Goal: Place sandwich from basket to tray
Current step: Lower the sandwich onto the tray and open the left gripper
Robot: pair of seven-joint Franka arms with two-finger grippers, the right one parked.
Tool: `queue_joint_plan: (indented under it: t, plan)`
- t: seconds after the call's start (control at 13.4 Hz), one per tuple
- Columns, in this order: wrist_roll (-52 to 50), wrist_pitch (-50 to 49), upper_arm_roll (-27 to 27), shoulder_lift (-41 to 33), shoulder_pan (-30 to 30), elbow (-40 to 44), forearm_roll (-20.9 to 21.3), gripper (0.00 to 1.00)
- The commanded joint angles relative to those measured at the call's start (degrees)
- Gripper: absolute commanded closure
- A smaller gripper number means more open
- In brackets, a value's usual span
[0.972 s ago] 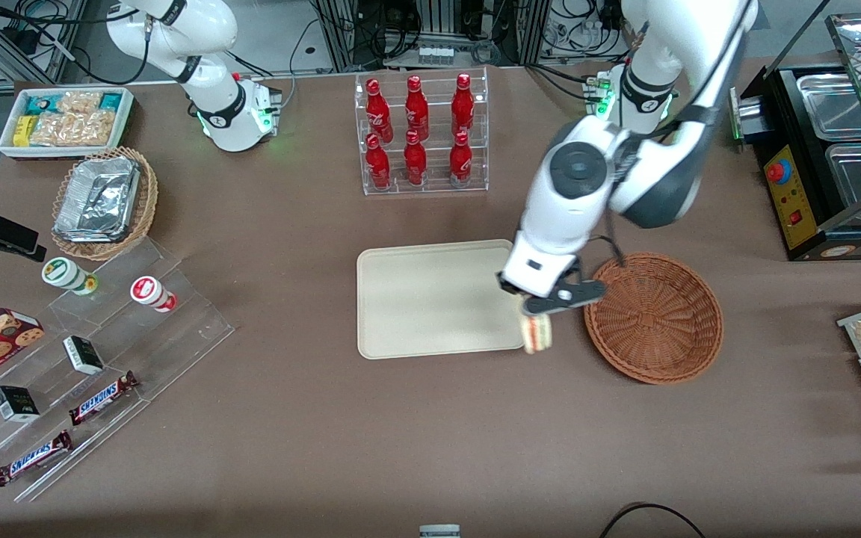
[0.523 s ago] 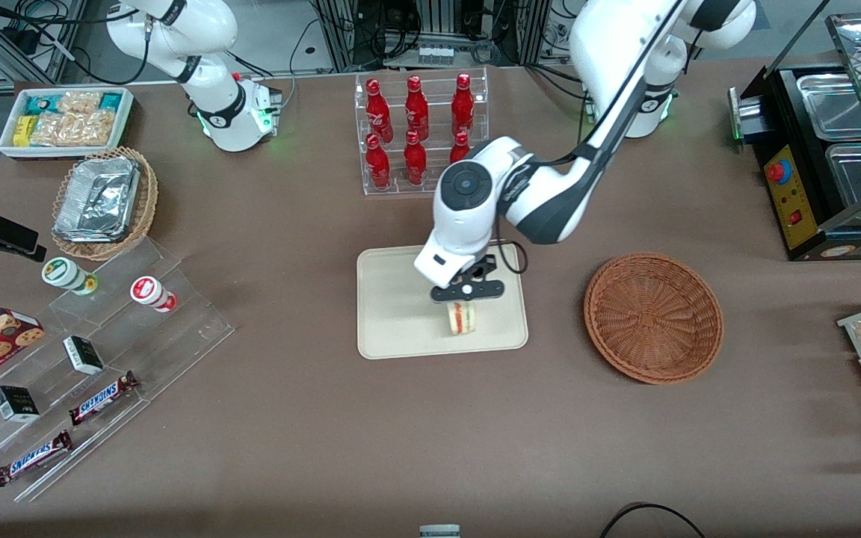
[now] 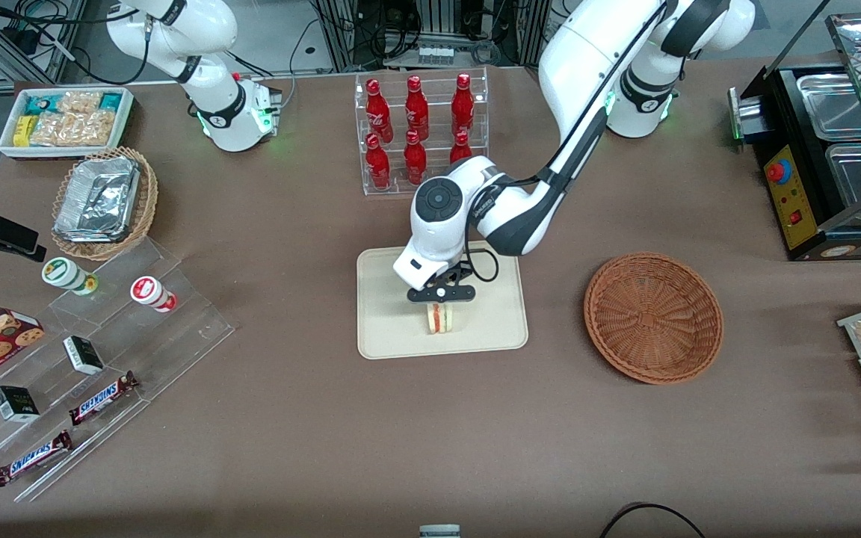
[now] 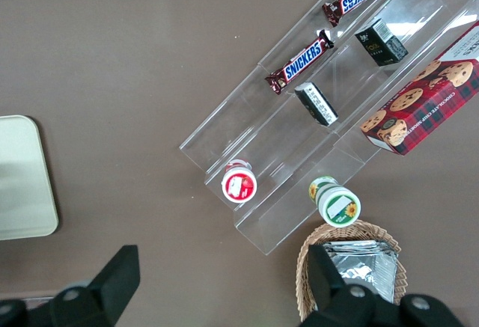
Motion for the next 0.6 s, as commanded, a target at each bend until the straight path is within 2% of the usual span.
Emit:
queue_joint_plan:
  t: [0.0, 0.15, 0.22, 0.3, 0.37, 0.52]
  plan:
    - [-5.2, -0.3, 0.6, 1.4, -0.9, 1.3, 1.4, 1.0]
    - [-6.1, -0.3, 0.5, 2.0, -0.9, 1.3, 1.4, 1.0]
    - [-6.0, -0.4, 0.4, 2.2, -0.9, 1.3, 1.5, 0.68]
    - [-5.8, -0.5, 0.4, 2.2, -1.1, 0.7, 2.4, 0.11]
    - [-6.0, -0.5, 0.6, 2.0, -2.5, 0.5, 3.0, 0.0]
    - [-6.2, -0.6, 0.7, 1.5, -2.6, 0.7, 3.0, 0.0]
